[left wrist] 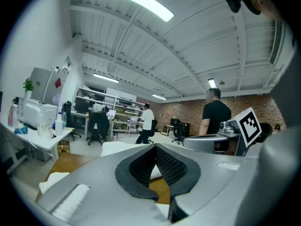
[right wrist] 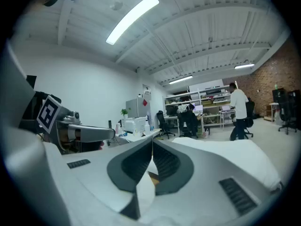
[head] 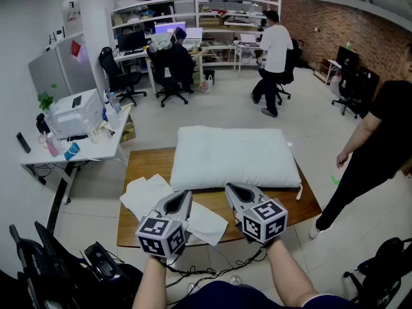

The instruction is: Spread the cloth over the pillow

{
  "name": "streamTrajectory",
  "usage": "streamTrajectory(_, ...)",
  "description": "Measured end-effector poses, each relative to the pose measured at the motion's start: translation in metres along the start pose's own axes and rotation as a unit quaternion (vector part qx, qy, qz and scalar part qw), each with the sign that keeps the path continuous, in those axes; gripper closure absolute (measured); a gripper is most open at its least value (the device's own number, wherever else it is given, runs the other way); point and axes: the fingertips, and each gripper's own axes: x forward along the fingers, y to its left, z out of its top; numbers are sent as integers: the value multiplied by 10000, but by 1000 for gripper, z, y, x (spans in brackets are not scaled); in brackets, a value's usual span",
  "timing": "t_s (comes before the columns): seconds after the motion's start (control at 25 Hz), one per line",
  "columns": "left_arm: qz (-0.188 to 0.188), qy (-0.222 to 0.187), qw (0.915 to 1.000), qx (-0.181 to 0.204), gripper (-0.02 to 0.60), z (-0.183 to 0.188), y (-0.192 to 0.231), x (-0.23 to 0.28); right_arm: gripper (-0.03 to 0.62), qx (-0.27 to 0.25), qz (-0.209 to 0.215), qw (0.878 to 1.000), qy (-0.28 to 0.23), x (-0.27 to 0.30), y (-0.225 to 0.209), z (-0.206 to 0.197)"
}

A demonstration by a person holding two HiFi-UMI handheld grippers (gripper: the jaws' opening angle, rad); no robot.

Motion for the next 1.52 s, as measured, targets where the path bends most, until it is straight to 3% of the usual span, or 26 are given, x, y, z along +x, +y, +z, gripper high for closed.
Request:
streamTrajectory(0.24, 458, 239, 9987, -42, 575, -32, 33, -3, 565, -80, -56, 9997, 240, 25, 4, -34)
streamTrajectory(0.56, 1175, 867, 9887, -348, 575, -106, 66, -25, 549, -10, 210, 9900, 1394, 62, 24, -145)
streamTrajectory(0.64, 1271, 1003, 9856, -479, 575, -122, 70, -34, 451, 67, 310, 9851, 1692, 66, 33, -176)
streamTrajectory(0.96, 1468, 1382, 9752, -915, 575, -167, 75, -56, 422, -173, 487, 9578, 2828, 57, 60, -278)
streamTrajectory(1.24, 1403, 1633, 9713, -1008, 575, -188, 68, -63, 422, -362, 36, 9463, 3214, 61, 48, -314)
streamTrajectory(1.44, 1425, 1661, 9699, -1064, 575, -192, 69, -68, 422, -745, 72, 9460, 3155, 74, 47, -312)
streamTrajectory(1.48, 1425, 1665, 9698, -1072, 575, -192, 68, -69, 442, -880, 51, 9439, 3183, 75, 45, -312)
streamTrajectory(1.52, 1427, 1666, 9696, -1081, 575, -192, 68, -70, 521, -1019, 16, 9409, 3230, 75, 42, -312)
